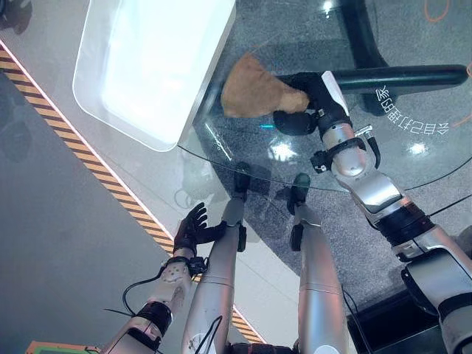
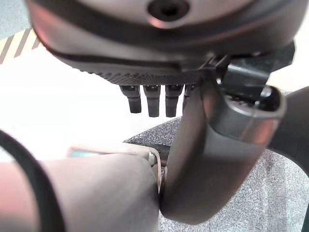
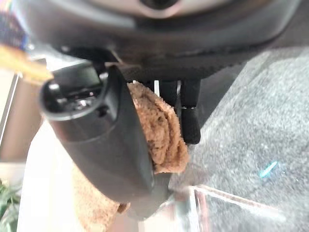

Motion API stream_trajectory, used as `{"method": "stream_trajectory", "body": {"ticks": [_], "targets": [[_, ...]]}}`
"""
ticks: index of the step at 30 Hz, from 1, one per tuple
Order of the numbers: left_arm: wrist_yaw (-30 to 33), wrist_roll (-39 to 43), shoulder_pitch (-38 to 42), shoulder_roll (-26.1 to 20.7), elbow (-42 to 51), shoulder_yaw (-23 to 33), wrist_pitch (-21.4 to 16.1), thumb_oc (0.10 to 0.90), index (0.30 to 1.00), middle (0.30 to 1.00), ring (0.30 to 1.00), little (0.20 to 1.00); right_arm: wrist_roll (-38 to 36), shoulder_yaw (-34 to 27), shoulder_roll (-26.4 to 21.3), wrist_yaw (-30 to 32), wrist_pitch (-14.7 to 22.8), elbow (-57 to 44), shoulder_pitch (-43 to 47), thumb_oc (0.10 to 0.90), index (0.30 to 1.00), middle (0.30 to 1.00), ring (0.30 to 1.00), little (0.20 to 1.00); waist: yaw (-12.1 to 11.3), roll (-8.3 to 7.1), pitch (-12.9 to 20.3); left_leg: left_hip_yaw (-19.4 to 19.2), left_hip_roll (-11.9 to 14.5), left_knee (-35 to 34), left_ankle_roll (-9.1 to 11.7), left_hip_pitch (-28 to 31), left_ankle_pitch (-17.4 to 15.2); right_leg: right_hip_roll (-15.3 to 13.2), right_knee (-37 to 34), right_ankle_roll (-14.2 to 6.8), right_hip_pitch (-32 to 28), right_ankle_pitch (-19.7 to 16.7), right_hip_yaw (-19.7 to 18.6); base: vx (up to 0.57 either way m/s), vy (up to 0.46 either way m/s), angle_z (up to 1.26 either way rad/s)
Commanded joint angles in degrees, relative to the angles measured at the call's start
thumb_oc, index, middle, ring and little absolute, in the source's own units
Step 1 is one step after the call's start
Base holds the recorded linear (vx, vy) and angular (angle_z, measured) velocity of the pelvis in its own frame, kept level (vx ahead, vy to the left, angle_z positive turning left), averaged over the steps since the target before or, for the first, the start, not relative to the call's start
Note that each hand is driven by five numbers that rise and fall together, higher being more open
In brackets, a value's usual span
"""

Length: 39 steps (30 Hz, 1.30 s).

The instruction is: Wipe the table with a cloth and put it in the basket.

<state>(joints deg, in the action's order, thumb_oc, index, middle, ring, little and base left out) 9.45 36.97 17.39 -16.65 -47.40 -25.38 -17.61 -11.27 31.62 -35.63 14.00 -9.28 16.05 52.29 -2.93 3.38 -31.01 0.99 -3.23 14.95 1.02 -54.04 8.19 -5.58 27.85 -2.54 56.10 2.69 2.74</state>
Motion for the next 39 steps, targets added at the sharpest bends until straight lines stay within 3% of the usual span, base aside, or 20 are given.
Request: {"method": "stream_trajectory", "body": {"ticks": [1,10,15,18,24,32,39], "targets": [[-0.5,-1.4,-6.6,0.4,-0.9,0.5,-1.4,0.8,0.9,0.9,0.9,0.9,0.1,1.4,-0.3,-3.5,2.9,-6.2,0.0,0.1,0.3,0.3,0.3,0.2,-0.1,1.48,1.2,-0.6,-3.0,5.2,-2.6,0.3,-6.0,3.3,-7.2,0.1,-0.6,-5.6,1.1,0.0,0.0,0.0],[-0.6,-0.2,-5.5,-1.0,-1.0,0.1,-1.2,0.8,0.9,0.9,0.9,0.9,-2.5,7.9,-3.1,-21.5,5.0,-8.6,1.5,0.1,0.3,0.3,0.3,0.2,-0.3,1.23,1.2,-0.5,-3.1,5.6,-2.4,0.1,-5.8,2.9,-6.9,0.0,-0.4,-5.5,1.7,0.0,-0.012,0.0],[-0.7,1.8,-5.4,-1.4,-1.1,0.3,-2.0,0.8,0.9,0.9,0.9,0.9,-4.2,7.8,-3.7,-15.3,7.2,-7.2,1.4,0.1,0.3,0.3,0.3,0.2,-0.2,1.22,1.2,-0.4,-3.0,6.1,-2.3,0.1,-5.9,3.0,-6.5,0.0,-0.4,-5.5,1.7,0.0,-0.007,0.0],[-0.1,2.9,-6.0,-1.0,-0.3,0.7,-5.1,0.8,0.9,0.9,0.9,0.9,-4.3,4.9,-3.4,-11.1,9.6,-5.9,0.5,0.1,0.3,0.3,0.3,0.2,0.1,1.32,1.2,-0.4,-3.0,6.2,-2.3,0.0,-6.0,3.2,-6.5,0.0,-0.2,-5.6,1.3,0.0,0.0,0.0],[0.4,7.9,-6.0,-0.8,7.1,2.2,-12.5,0.8,0.9,0.9,0.9,0.9,-2.5,1.4,-3.9,-10.1,9.4,-7.1,-0.8,0.1,0.3,0.3,0.3,0.2,0.3,1.65,1.2,-0.4,-2.9,6.6,-2.4,-0.3,-6.3,3.2,-5.7,0.0,0.3,-5.4,1.1,0.0,0.0,0.0],[2.8,10.7,-5.3,-1.6,16.7,3.3,-16.0,0.8,0.9,0.9,0.9,0.9,-1.9,-2.3,-4.7,-4.9,10.9,-7.4,-2.7,0.1,0.3,0.3,0.3,0.2,0.5,2.07,1.2,-0.3,-3.1,6.6,-2.8,0.1,-6.2,3.3,-5.5,0.2,-0.1,-5.4,1.1,0.0,0.0,0.0],[3.8,10.0,-6.0,-1.2,20.8,3.1,-16.7,0.8,0.9,0.9,0.9,0.9,-2.5,-9.8,-2.8,11.6,14.1,-6.4,-4.6,0.1,0.3,0.3,0.3,0.2,0.9,2.67,1.2,-0.4,-3.0,6.5,-2.9,0.5,-6.4,3.8,-5.3,0.4,-0.2,-5.3,0.4,0.0,0.0,0.0]]}}
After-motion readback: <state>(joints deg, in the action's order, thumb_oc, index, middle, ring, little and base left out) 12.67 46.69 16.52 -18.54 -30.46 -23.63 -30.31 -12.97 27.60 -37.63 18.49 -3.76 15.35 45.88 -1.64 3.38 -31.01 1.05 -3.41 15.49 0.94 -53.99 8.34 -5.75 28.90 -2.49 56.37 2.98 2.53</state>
